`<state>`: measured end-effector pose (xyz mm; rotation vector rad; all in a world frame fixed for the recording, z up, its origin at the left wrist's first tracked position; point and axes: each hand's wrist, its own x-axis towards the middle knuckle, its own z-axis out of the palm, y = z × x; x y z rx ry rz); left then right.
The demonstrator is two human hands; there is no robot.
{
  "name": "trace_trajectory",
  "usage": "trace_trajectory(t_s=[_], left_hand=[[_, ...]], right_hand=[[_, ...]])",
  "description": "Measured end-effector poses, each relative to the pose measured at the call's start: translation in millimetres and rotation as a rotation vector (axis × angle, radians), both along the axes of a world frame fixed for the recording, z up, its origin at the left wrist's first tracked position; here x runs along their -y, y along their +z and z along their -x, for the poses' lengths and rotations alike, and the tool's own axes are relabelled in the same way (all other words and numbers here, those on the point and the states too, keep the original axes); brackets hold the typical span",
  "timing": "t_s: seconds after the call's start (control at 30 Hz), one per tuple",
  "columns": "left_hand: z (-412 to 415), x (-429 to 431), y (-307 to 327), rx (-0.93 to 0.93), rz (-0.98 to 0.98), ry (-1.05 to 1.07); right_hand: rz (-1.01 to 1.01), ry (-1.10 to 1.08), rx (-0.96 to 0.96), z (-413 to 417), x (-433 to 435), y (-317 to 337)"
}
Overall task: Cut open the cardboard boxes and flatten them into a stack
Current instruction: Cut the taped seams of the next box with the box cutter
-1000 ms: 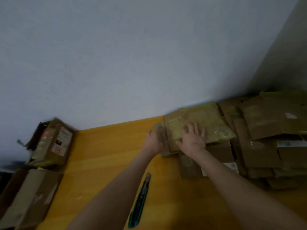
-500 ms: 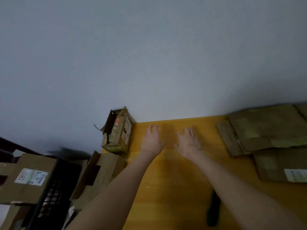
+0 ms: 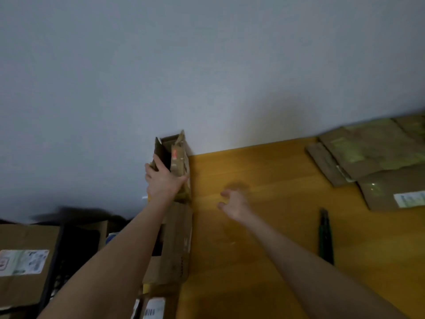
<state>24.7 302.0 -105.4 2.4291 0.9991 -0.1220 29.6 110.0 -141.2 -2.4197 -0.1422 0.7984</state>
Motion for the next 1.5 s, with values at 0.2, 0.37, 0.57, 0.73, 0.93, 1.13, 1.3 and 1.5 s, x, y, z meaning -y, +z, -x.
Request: trace_trajectory(t_s=[0.2,0.37,0.57,0.73,0.93,1.13,1.3,1.5], left_hand=[[-3,26,3,0.000,-0.044,-0.221],[-11,56,30,0.151,0.131,-0.227],[9,101,64,0.225,1.041,-0.009],[37,138,53,0.013,1.043,-0.137],[39,174,57,-0.051,0.804,-0.360],[39,187,37,-0.131,0.310,-0.719],[39,202,23,-0.163,-0.056,-0.705],[28,220,24,-0.037,-0.398,-0.875]], right_hand=[[-0.066,-0.160,-0.038,8,21,0],[-0.375,-0.556,-0.102,11,52,17],[-0.952,-0.847,-0.494,17,109,55],[-1.102,-0.904,-0.465,24,137,76],[-0.886,-0.982,-0.225,42,141,67],[-0.742,-0.999,-0.217,50,129,45],[-0.459,-0.816,-0.040,57,122,34],[0.037,-0.554,0.050,70,165,12]])
